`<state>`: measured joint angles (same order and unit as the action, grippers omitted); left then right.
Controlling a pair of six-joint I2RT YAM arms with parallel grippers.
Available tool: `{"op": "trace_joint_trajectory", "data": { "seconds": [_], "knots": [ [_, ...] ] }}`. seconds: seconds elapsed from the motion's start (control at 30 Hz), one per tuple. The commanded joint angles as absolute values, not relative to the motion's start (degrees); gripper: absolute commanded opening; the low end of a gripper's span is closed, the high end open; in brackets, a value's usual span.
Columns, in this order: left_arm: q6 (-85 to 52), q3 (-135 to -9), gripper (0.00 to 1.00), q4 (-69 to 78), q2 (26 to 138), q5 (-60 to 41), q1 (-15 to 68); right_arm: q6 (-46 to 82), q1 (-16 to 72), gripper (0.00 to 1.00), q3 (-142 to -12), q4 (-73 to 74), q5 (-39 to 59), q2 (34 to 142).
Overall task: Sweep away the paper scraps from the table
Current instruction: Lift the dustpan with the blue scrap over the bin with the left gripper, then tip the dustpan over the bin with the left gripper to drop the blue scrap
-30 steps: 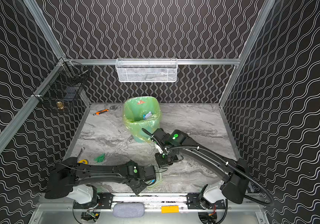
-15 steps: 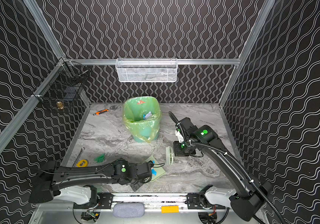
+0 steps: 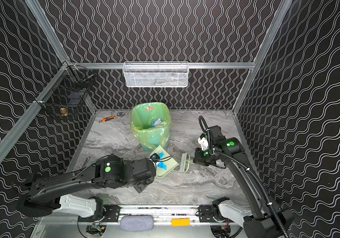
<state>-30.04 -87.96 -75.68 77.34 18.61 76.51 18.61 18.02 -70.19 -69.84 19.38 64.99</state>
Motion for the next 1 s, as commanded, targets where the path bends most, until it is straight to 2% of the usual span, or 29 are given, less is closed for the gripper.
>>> {"op": "trace_joint_trajectory", "data": {
  "seconds": [0.0, 0.3, 0.6, 0.73, 0.97],
  "knots": [
    [-29.96, -94.21, 0.11, -84.55, 78.75, 21.09, 74.19, 16.28, 16.52, 0.0, -70.7, -68.55, 22.4, 65.26],
    [-17.83, -111.41, 0.11, -88.76, 83.55, 18.51, 57.0, 13.47, 13.63, 0.0, -73.68, -69.85, 24.21, 67.34],
    [-6.99, -121.86, 0.11, -89.03, 91.34, 17.24, 44.39, 11.54, 12.03, 0.0, -74.71, -71.01, 25.22, 68.29],
    [-3.67, -125.93, 0.11, -89.29, 95.47, 18.88, 41.83, 11.16, 11.43, 0.0, -74.05, -71.02, 26.07, 68.33],
    [0.4, -130.62, 0.11, -90.8, 102.14, 30.89, 40.96, 10.25, 11.05, 0.0, -73.05, -71.52, 26.26, 68.29]
  ]
}}
